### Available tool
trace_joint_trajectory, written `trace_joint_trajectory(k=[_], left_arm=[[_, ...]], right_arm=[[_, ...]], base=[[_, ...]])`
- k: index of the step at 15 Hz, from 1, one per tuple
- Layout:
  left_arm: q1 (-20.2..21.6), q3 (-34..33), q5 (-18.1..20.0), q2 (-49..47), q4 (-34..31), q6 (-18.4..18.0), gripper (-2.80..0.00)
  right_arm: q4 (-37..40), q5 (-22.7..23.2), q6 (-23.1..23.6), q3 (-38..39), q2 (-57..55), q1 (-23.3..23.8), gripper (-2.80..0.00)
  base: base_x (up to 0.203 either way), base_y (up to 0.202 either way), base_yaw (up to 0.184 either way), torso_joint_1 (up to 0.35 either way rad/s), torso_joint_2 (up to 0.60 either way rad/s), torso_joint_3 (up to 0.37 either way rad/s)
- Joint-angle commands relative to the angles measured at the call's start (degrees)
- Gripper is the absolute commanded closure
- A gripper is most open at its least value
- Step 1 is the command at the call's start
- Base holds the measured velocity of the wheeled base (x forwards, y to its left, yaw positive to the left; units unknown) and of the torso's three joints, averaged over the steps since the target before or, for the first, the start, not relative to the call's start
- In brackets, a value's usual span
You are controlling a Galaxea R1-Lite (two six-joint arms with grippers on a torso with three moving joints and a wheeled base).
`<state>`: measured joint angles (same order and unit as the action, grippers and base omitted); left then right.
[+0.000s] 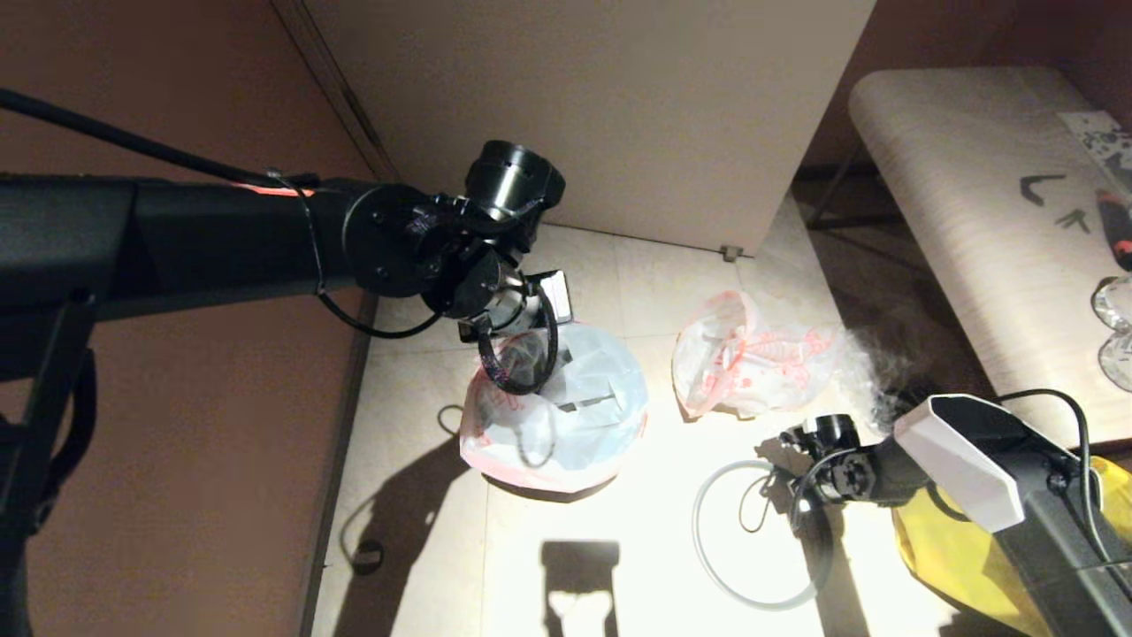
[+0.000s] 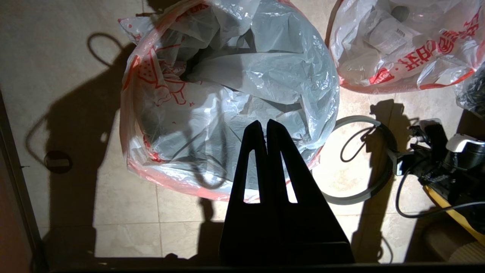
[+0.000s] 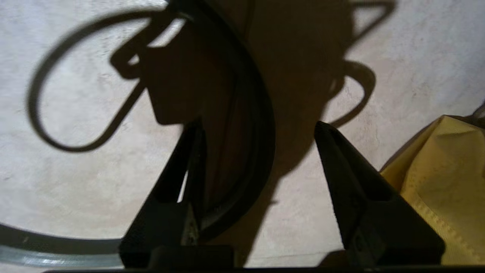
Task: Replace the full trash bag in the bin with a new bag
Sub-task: Place the trash can ring on the trash can
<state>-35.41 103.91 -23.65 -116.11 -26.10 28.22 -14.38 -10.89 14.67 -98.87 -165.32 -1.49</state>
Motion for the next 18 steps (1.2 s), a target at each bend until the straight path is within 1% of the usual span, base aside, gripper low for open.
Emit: trace_joint_trajectory(k=[1,5,7,8,12,18], left_arm=[[0.08,0.06,-0.17,-0.51,-0.09,0.17,0.00],[0.39,0.15,-0.26,-0.44,-0.09,0.26,0.00],[0.85,0.56,-0.26,-0.51,-0.08,0.32,0.00],[1.14,0.78,-0.26,-0.53,-0.09,0.34,0.00],[1.22,0.77,-0.26,-0.26,-0.11,0.34,0.00],[1.14,0.71,-0.34,-0.31,-0.18,0.34,0.00]], right_arm=[[0.00,0.00,0.67,-3.62,-4.83,0.52,-2.80],[0.44,0.25,1.84,-9.99,-8.36,0.78,-2.80],[2.93,0.25,2.93,-13.03,-9.72,1.32,-2.80],[3.82,0.34,3.00,-13.19,-9.75,1.40,0.00],[6.00,2.59,3.79,-13.46,-9.84,1.40,0.00],[6.31,2.80,3.71,-13.55,-9.84,1.40,0.00]], base=[[0.000,0.000,0.000,0.000,0.00,0.000],[0.000,0.000,0.000,0.000,0.00,0.000],[0.000,0.000,0.000,0.000,0.00,0.000],[0.000,0.000,0.000,0.000,0.00,0.000],[0.000,0.000,0.000,0.000,0.00,0.000],[0.000,0.000,0.000,0.000,0.00,0.000]])
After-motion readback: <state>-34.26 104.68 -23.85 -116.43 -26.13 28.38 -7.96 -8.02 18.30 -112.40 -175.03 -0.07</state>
